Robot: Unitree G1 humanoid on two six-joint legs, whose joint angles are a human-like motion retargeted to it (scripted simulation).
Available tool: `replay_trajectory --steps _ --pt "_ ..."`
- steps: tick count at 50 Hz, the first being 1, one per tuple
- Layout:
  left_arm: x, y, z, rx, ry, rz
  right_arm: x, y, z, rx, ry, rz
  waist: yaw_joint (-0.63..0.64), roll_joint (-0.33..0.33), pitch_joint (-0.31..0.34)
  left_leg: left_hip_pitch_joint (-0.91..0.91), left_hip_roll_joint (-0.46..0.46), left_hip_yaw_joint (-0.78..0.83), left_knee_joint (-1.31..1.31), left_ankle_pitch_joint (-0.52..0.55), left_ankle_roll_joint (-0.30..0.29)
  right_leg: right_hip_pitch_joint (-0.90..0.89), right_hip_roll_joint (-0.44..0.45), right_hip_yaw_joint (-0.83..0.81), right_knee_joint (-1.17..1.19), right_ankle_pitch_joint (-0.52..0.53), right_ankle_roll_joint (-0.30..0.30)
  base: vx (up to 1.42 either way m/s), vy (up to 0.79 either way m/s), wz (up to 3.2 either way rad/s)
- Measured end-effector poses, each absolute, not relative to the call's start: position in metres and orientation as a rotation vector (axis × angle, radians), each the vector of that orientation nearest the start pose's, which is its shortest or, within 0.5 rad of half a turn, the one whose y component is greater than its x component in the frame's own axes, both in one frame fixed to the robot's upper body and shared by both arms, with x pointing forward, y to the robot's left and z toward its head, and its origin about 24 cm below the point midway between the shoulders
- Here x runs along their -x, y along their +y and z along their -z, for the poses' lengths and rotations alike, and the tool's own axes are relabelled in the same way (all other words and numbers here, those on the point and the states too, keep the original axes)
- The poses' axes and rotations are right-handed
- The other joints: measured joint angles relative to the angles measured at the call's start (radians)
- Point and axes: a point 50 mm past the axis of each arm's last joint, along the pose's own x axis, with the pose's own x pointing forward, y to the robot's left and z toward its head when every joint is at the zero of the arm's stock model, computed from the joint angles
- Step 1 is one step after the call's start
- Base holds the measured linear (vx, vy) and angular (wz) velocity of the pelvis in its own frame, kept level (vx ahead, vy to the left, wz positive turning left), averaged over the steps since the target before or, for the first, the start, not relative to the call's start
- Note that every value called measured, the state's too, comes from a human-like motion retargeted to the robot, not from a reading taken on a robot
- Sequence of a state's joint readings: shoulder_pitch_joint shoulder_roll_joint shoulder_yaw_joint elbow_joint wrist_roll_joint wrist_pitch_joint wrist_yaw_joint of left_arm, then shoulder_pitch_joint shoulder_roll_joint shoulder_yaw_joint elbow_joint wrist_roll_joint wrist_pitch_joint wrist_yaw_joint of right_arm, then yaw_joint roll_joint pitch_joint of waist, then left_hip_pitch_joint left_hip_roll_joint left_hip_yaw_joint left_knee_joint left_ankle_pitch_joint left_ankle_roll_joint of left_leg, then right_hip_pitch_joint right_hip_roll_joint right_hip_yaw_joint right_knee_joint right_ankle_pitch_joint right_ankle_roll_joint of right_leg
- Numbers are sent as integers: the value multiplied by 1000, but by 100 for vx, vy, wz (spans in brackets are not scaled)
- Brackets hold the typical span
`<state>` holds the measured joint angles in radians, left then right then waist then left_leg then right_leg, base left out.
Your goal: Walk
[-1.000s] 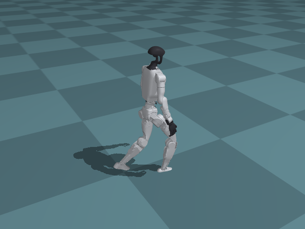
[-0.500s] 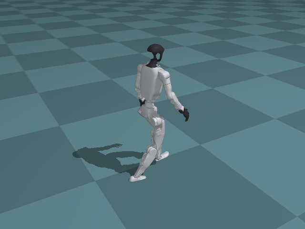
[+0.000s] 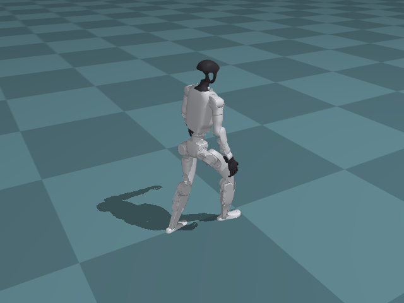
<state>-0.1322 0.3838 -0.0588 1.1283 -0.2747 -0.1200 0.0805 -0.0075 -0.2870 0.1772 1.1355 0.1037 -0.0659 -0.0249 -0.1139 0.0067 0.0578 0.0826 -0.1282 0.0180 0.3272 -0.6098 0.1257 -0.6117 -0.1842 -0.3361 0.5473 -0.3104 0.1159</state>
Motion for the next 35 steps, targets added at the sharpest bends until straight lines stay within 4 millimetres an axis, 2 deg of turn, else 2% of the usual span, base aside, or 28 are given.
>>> replay_trajectory --steps 3,5,7,10,12,15,17,19,21,23,26,28,31,33,35 --pt "-179 286 107 -136 800 -352 -106 -248 150 253 1103 114 -11 23 -26 20 40 -1 92 -23 -26 5 33 14 17 41 -28 81 -16 26" --pt "-178 280 110 -74 798 -361 -98 -252 152 242 1128 136 -14 48 -34 28 84 -11 206 9 -61 25 65 27 87 50 -68 81 -19 18" --pt "-172 272 116 -6 808 -369 -92 -254 153 243 1147 139 -11 87 -30 1 145 -31 400 130 -134 71 124 29 136 19 -118 76 -22 8" --pt "-169 256 123 59 813 -342 -95 -259 150 262 1142 121 10 179 -3 -123 285 -63 789 393 -241 190 255 -4 97 -25 -204 71 -22 7" --pt "-172 246 123 60 807 -300 -106 -263 146 293 1108 103 40 201 7 -229 345 -61 980 459 -233 267 311 1 49 -49 -233 74 -21 4" --pt "-179 235 122 41 791 -251 -131 -268 135 356 1025 72 99 189 24 -393 372 -47 1136 335 -159 407 355 35 -57 -76 -238 76 -20 -4" --pt "-175 233 124 36 797 -252 -149 -267 127 391 958 54 145 178 35 -484 360 -33 1124 233 -129 490 369 70 -91 -110 -231 78 -14 -32" --pt "-170 236 125 39 806 -278 -170 -264 116 414 875 45 179 150 53 -550 324 -17 1012 174 -116 591 360 110 -150 -134 -222 80 -9 -45" --pt "-159 240 130 48 833 -319 -188 -260 106 427 795 38 206 127 65 -594 285 -13 830 150 -129 668 343 146 -168 -167 -212 79 -3 -57" --pt "-145 245 135 62 874 -367 -203 -255 96 434 723 29 221 96 71 -613 222 -32 578 175 -159 724 315 174 -174 -195 -199 76 2 -46" --pt "-121 256 143 79 949 -430 -218 -248 86 423 660 15 226 44 55 -590 122 -103 187 271 -198 745 266 209 -126 -236 -179 72 6 -31" --pt "-102 260 148 100 1004 -480 -218 -245 87 407 660 11 231 24 43 -589 83 -141 140 311 -201 746 239 235 -51 -265 -170 71 11 -35" --pt "-73 263 155 139 1091 -549 -201 -240 101 378 729 7 226 -6 22 -599 37 -143 269 346 -173 731 176 230 128 -262 -153 72 13 -35" --pt "-59 268 157 163 1143 -581 -186 -236 114 349 809 -15 213 -57 17 -574 -5 -100 330 321 -130 678 92 233 339 -198 -120 70 12 -44" --pt "-56 276 156 175 1165 -584 -176 -229 124 307 878 -48 190 -123 22 -524 -54 -40 322 287 -82 573 -47 221 607 -79 -109 66 12 -60"
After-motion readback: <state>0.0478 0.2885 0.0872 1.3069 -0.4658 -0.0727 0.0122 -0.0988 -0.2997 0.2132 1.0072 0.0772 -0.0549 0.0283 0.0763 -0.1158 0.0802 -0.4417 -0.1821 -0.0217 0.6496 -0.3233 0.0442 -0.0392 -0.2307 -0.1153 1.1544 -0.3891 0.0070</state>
